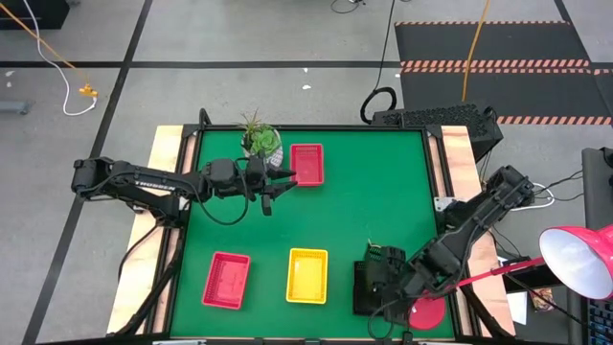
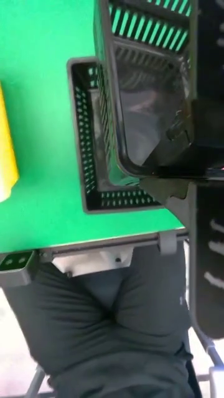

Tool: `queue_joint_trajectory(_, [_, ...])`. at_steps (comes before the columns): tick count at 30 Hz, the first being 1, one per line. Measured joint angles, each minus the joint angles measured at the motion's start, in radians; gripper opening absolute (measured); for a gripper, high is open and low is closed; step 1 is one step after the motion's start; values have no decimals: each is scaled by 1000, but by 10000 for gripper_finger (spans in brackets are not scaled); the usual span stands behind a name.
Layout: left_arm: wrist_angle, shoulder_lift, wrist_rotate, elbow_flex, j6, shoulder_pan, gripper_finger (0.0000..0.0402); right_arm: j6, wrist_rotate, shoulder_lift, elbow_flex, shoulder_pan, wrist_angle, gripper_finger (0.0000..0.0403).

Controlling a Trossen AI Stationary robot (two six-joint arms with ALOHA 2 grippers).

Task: Stack baskets by color
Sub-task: Stack the top black bin on top of the bottom black bin

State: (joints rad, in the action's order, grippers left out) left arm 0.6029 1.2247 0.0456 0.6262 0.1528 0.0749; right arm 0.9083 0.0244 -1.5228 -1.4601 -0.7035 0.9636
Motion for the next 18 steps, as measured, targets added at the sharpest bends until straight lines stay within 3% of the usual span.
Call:
queue_joint_trajectory(6, [-4,0,0,0,0,-12,147,-20,-2,-31,0,0,-66,0])
queue_joint_trajectory(18, [-3,0,0,0,6,-15,147,-37,-27,-94,0,23,48,2])
